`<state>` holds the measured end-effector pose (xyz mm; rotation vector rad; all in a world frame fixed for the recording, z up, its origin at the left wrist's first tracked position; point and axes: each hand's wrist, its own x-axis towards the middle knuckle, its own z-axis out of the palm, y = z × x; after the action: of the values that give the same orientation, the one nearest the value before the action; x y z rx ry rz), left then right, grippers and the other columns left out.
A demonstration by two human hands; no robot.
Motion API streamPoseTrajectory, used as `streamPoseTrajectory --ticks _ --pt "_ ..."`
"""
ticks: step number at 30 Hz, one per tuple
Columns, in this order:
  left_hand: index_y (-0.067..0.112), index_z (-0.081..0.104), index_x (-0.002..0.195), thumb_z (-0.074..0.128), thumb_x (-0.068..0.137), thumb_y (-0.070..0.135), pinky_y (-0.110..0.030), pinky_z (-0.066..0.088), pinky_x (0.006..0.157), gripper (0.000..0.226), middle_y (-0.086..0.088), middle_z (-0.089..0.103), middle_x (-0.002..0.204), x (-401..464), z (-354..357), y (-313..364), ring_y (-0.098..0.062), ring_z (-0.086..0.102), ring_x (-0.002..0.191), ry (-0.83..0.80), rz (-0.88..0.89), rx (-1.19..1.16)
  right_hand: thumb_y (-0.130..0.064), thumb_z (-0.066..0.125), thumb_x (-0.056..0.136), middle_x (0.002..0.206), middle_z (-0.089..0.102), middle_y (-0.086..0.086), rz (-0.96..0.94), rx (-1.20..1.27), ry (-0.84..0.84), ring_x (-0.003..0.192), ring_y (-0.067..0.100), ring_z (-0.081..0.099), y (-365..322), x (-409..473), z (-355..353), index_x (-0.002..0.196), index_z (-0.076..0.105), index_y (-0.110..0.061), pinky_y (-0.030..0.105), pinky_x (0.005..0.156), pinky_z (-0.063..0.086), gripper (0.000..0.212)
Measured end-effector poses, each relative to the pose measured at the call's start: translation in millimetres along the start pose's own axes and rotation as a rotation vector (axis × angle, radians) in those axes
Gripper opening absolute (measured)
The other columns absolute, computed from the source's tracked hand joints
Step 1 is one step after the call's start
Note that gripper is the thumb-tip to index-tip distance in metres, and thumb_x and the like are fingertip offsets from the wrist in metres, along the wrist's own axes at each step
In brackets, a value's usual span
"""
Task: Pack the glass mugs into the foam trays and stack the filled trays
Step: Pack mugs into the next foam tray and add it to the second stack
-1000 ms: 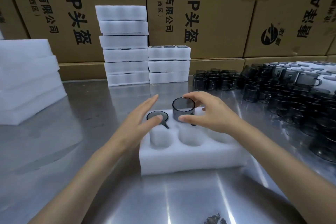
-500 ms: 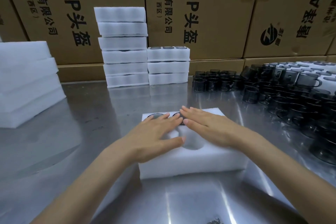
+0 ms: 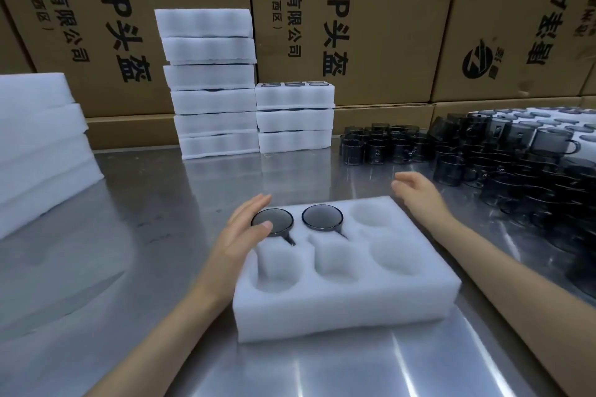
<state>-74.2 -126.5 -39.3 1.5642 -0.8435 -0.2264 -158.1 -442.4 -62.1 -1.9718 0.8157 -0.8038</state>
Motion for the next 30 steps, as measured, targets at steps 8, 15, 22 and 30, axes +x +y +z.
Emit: streamPoseTrajectory --ticks 8,15,22,30 --pt "0.034 0.059 0.112 0.057 0.088 0.013 0.004 0.027 0.085 0.032 0.022 0.044 0.132 12.5 -4.5 -13.0 0.027 0.034 0.113 -0.025 0.066 0.142 -0.028 0.051 0.091 0.141 0.048 -0.008 -0.085 -0.217 -0.053 0.102 0.021 0.059 -0.6 67.8 25.4 0.132 0.051 -0.033 0.032 0.078 0.041 0.041" --pt "0.039 0.060 0.109 0.048 0.072 0.027 0.003 0.029 0.082 0.041 0.031 0.047 0.125 14.2 -2.6 -14.4 0.026 0.034 0.115 -0.025 0.047 0.125 -0.027 0.052 0.090 0.130 0.059 -0.004 -0.026 -0.169 -0.073 0.096 0.019 0.058 -2.4 102.5 37.8 0.129 0.056 -0.031 0.032 0.083 0.044 0.040" --pt "0.038 0.059 0.112 0.057 0.087 0.016 -0.001 0.030 0.090 0.034 0.031 0.044 0.127 15.5 -4.4 -17.6 0.025 0.033 0.116 -0.032 0.059 0.154 -0.014 0.052 0.091 0.102 0.068 -0.004 -0.030 -0.008 -0.099 0.090 0.018 0.063 -2.9 91.1 34.4 0.115 0.067 -0.024 0.036 0.082 0.051 0.030" --pt "0.033 0.059 0.112 0.057 0.082 0.020 0.006 0.027 0.083 0.033 0.020 0.044 0.132 10.9 -2.6 -9.2 0.028 0.035 0.111 -0.058 0.059 0.094 -0.011 0.060 0.089 0.096 0.070 -0.007 -0.096 0.110 -0.143 0.091 0.005 0.062 -15.5 17.4 11.3 0.099 0.074 -0.018 0.021 0.079 0.046 0.019"
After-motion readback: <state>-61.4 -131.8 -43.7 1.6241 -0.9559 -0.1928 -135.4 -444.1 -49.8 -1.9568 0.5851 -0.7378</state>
